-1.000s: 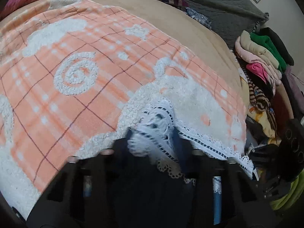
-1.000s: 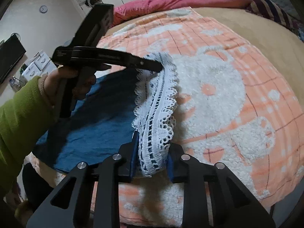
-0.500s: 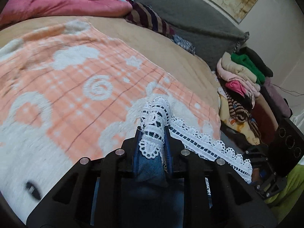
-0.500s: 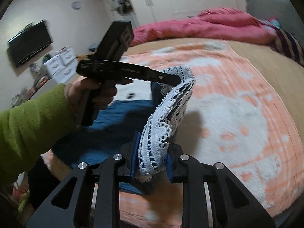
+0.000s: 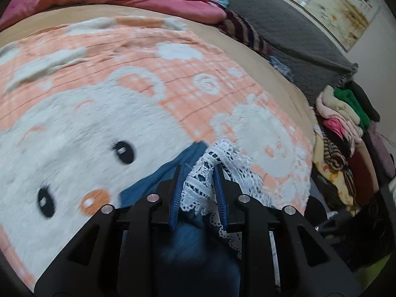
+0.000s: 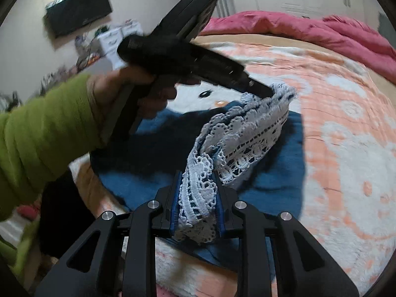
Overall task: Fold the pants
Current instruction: 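Fold the lace hem over toward the waistband while the left gripper grasps the lace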
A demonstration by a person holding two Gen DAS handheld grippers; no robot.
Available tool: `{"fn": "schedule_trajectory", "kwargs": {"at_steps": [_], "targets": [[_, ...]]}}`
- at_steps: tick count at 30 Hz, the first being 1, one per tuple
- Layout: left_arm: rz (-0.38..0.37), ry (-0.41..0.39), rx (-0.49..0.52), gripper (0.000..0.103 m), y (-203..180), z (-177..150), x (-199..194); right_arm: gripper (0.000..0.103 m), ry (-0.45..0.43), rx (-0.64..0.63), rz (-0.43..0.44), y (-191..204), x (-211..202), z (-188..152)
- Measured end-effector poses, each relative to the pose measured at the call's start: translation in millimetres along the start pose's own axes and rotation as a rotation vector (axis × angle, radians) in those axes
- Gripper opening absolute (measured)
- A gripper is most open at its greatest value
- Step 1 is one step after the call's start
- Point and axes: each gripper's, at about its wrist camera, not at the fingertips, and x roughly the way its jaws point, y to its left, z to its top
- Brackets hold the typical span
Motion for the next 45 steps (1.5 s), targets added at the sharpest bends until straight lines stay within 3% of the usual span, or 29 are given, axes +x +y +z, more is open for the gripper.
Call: {"fn": "schedule_trajectory", "kwargs": {"at_steps": [1, 3, 5, 8, 9, 14, 17, 18, 20, 24, 31, 35, 38, 42, 45], "targets": [[0.007, -0.009, -0.028, 0.024, 5.5, -2.9, -6.2, 0.022, 0.013, -0.027, -0.007, 7.0, 5.4, -1.2], [0.001, -0.034, -0.068, 0.045, 12.4, -8.6, -17.6, 0.023, 0.034, -0.067, -0.016, 17.0, 14.3, -3.5], [-0.011, -0.074, -0.139, 0.054, 24.8, -16.6, -33.3, 0.025, 0.054, -0.101, -0.019, 24.9, 20.7, -7.4], [-0.044, -0.106, -0.253, 0.069, 41.2, -27.4, -49.0, 0.040, 0.060, -0.118, 0.003, 30.6, 22.9, -10.7], [-0.048, -0.115, -0.275, 0.070, 43.9, -31.3, -54.0, 0.047, 0.055, -0.122, 0.018, 33.2, 21.0, -11.1], [-0.010, -0.108, -0.319, 0.080, 38.2, -59.9, -70.1, 0.057, -0.003, -0.126, 0.111, 30.9, -7.5, -8.3], [0.033, -0.109, -0.322, 0.085, 23.6, -77.9, -77.2, 0.063, -0.048, -0.063, 0.073, 1.8, -29.3, 2.1], [0.045, -0.112, -0.320, 0.087, 19.4, -82.6, -78.8, 0.063, -0.056, -0.036, 0.024, -13.2, -31.9, 13.3], [0.100, -0.114, -0.307, 0.088, 2.5, -95.7, -83.9, 0.066, -0.048, 0.008, -0.052, -37.3, -32.2, 27.7], [0.106, -0.116, -0.307, 0.089, -27.5, -121.1, -86.6, 0.069, 0.008, 0.018, -0.048, -69.2, -10.4, 68.0], [0.142, -0.045, -0.282, 0.086, -64.9, -147.9, -65.2, 0.069, 0.146, -0.187, 0.099, -44.2, 57.6, 118.0], [0.175, -0.022, -0.260, 0.071, -71.6, -148.9, -54.1, 0.069, 0.247, -0.288, 0.088, -32.0, 95.7, 126.4], [0.191, -0.013, -0.273, 0.066, -72.9, -146.7, -47.5, 0.067, 0.294, -0.325, 0.092, -28.4, 110.5, 126.9], [0.225, 0.002, -0.288, 0.065, -70.6, -147.6, -38.6, 0.038, 0.306, -0.343, 0.104, -24.8, 122.6, 120.7], [0.235, -0.013, -0.315, 0.065, -65.6, -147.4, -35.9, 0.029, 0.269, -0.313, 0.111, -29.3, 118.2, 114.0]]}}
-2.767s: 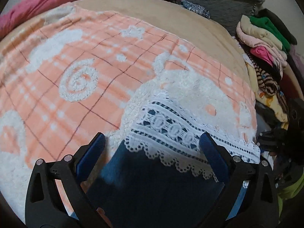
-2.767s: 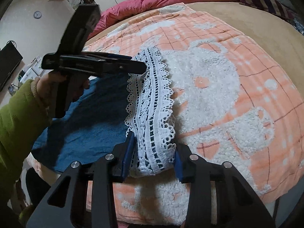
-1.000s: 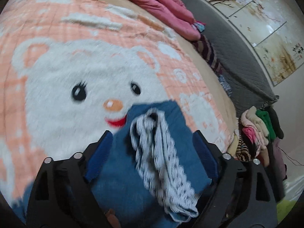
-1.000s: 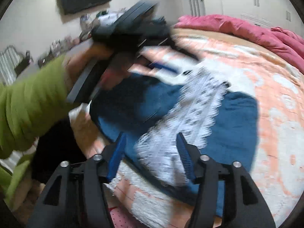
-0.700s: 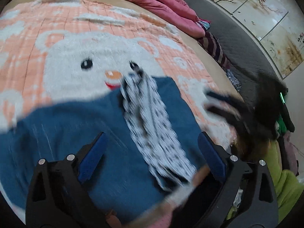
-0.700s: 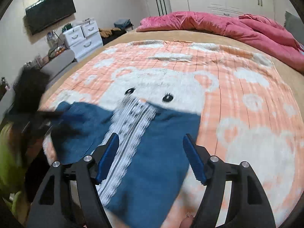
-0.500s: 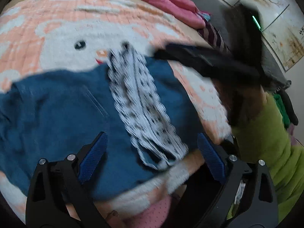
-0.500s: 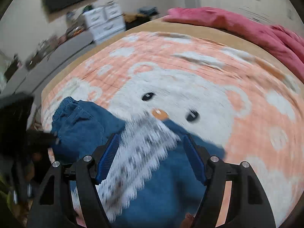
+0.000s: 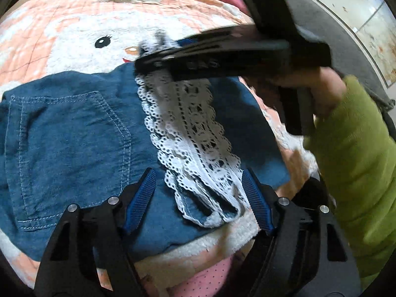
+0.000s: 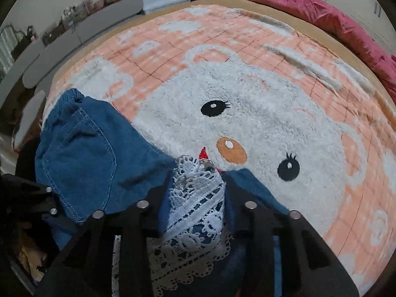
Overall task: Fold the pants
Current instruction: 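Fold the lace hem over toward the waistband while the left gripper grasps the lace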
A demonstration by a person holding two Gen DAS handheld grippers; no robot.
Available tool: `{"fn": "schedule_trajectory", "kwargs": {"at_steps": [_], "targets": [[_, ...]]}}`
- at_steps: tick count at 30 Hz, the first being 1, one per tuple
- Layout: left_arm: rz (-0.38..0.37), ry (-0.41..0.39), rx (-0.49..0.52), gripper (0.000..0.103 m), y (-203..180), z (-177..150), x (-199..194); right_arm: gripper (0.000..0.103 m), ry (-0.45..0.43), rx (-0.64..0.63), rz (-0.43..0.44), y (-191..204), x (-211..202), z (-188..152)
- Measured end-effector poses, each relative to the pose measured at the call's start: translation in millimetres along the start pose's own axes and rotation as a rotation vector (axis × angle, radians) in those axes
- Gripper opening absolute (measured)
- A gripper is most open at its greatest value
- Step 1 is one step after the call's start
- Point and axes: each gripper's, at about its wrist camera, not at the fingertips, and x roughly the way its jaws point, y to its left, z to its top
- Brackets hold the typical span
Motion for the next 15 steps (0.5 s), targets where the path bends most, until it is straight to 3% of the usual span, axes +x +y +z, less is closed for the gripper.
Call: {"fn": "schedule_trajectory", "kwargs": {"at_steps": [2, 4, 6, 8, 11, 15], "targets": [[-0.008, -0.010, -0.021, 0.064, 3.8, 1.2, 1.5, 0.026, -0.043, 0.035, 0.007, -4.1, -7.2, -5.3], [-0.013, -0.020, -0.016, 0.057, 2.0, 2.5, 2.7, 0.026, -0.098, 0.083, 0.024, -10.0, -21.5, -12.4], [-0.015, -0.022, -0.011, 0.033, -1.1, 2.1, 4.5, 0.026, -0.139, 0.098, 0.023, -11.4, -36.5, -15.3], [-0.007, -0.021, -0.005, 0.019, -1.5, 4.0, 7.0, 0.026, -0.178, 0.109, 0.013, -11.9, -52.3, -14.4], [-0.027, -0.041, -0.014, 0.017, -0.6, 5.0, 2.4, 0.026, -0.189, 0.094, 0.003, -9.2, -60.1, -5.4], [0.002, -0.049, -0.008, 0.017, 3.2, 1.7, -3.8, 0.026, -0.120, 0.037, -0.075, 3.8, -39.7, 14.7]]}}
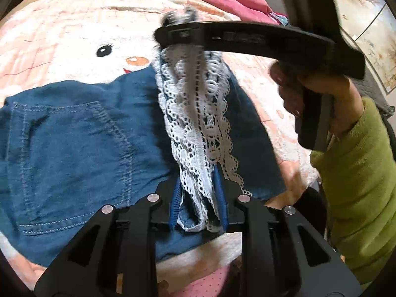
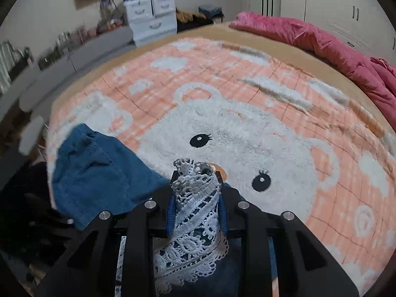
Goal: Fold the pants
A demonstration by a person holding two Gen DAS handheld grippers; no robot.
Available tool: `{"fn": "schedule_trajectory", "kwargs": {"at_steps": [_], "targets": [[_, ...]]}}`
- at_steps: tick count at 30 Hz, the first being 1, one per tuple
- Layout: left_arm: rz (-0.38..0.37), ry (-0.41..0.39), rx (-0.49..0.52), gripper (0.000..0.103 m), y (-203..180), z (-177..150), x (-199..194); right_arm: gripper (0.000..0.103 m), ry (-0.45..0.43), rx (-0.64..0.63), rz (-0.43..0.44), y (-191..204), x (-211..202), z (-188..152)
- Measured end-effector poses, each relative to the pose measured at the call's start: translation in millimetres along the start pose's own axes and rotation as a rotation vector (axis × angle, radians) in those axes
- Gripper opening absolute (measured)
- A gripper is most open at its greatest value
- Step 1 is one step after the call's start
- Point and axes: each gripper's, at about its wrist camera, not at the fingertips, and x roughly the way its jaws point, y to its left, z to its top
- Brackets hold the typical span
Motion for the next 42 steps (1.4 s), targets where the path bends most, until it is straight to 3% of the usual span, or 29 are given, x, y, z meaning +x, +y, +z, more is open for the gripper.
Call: {"fn": "schedule_trajectory", "kwargs": {"at_steps": [6, 11, 16, 20, 26, 30, 34, 40, 42], "targets": [[0.010, 0.035, -0.027, 0.017, 5.9, -10.5, 2.1, 0.026, 0.128, -0.109, -0.020, 33.2, 54.4, 3.7], [-0.010, 0.035, -0.034, 0.017, 8.1, -15.7, -4.3, 0.032, 0.150, -0.109, -0.030, 37.0, 70.2, 0.9], [-0.035, 0.036, -0.055, 0.017, 21.7, -7.9, -7.1, 0.076, 0.075, -0.028, 0.005, 25.5, 40.6, -2.6], [-0.062, 0.019, -0.048, 0.017, 28.5, -6.4, -20.6, 0.078, -0.020, 0.066, 0.006, 5.2, -6.1, -20.4], [-0.040, 0.038, -0.039, 0.017, 33.4, -11.3, -28.9, 0.078, -0.035, 0.118, 0.011, 5.3, -53.8, -78.0], [-0.012, 0.055, -0.031, 0.017, 35.0, -13.9, -27.9, 0.078, 0.047, 0.078, -0.003, 25.5, -52.6, -115.9], [0.017, 0.062, -0.016, 0.022, 31.3, -12.8, -24.7, 0.078, 0.170, 0.038, -0.110, 34.5, -30.2, -146.3], [0.048, 0.048, 0.003, 0.024, 23.5, -19.8, -16.6, 0.079, 0.133, 0.086, -0.096, 29.7, -26.5, -153.8], [0.062, 0.038, 0.009, 0.029, 18.3, -19.0, -16.6, 0.079, 0.128, 0.086, -0.092, 29.1, -29.9, -152.3]]}}
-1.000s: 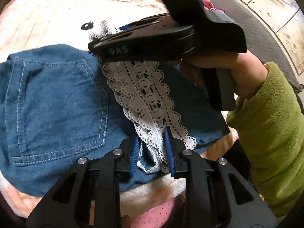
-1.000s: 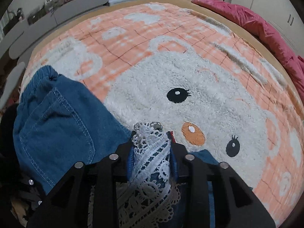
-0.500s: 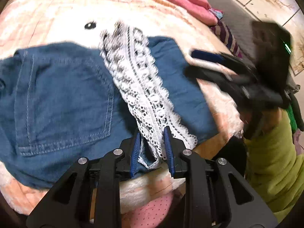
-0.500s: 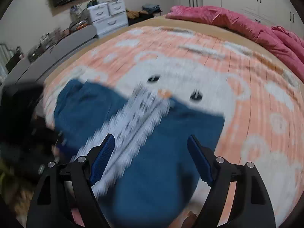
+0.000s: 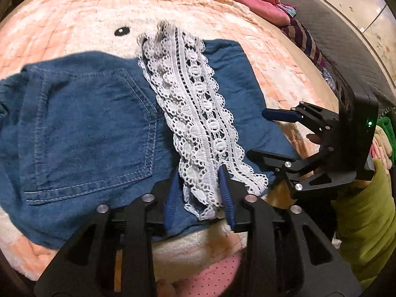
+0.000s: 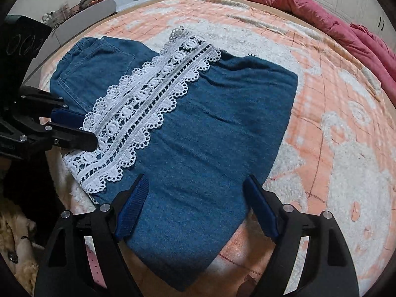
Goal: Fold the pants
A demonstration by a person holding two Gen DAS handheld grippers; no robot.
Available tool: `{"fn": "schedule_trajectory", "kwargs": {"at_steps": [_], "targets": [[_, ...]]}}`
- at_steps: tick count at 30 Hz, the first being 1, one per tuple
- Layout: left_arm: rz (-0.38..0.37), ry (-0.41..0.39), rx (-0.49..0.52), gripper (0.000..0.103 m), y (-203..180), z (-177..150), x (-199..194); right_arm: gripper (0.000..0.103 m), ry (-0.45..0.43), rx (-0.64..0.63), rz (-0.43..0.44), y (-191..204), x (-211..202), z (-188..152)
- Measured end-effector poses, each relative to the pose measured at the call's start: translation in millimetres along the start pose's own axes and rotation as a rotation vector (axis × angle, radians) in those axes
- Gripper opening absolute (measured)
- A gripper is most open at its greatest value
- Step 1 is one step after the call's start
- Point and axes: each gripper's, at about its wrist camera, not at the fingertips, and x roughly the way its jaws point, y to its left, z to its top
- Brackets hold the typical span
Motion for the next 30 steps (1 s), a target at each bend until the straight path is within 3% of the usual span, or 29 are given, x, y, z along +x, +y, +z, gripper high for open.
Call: {"fn": "schedule_trajectory", "kwargs": {"at_steps": [4, 6, 8, 9, 14, 22, 23, 25, 27, 30], "targets": [[0.033, -0.040, 0.028, 0.042, -0.9, -2.1, -17.6, 0.079, -0.049, 0.032, 0.036, -9.9, -16.7, 6.8], [0.053, -0.062, 0.049, 0.056, -3.7, 0.0, -26.0, 0.079, -0.092, 0.052, 0.033, -15.5, -29.5, 11.9], [0.071, -0.082, 0.074, 0.062, -6.2, 1.8, -32.7, 0.080, -0.124, 0.079, 0.028, -24.3, -38.7, 19.4], [0.076, -0.093, 0.091, 0.071, -9.8, 3.8, -35.7, 0.082, -0.144, 0.103, 0.032, -30.8, -43.5, 24.6], [0.115, -0.105, 0.132, 0.094, -25.5, 12.2, -33.9, 0.089, -0.193, 0.165, 0.017, -53.3, -50.0, 55.2], [0.154, -0.055, 0.123, 0.094, -39.0, 8.6, -4.6, 0.089, -0.137, 0.138, 0.085, -51.3, -16.0, 109.3], [0.160, -0.050, 0.113, 0.094, -37.9, 7.9, -1.1, 0.087, -0.119, 0.122, 0.090, -47.7, -8.4, 116.5], [0.163, -0.045, 0.094, 0.094, -33.6, 8.0, 5.2, 0.069, -0.092, 0.091, 0.110, -39.9, 1.8, 125.9], [0.156, -0.040, 0.089, 0.094, -31.3, 7.1, 9.3, 0.043, -0.062, 0.066, 0.133, -31.9, 10.9, 131.2], [0.151, -0.038, 0.098, 0.094, -30.6, 6.7, 12.0, 0.025, -0.025, 0.036, 0.165, -22.4, 26.7, 140.4]]}}
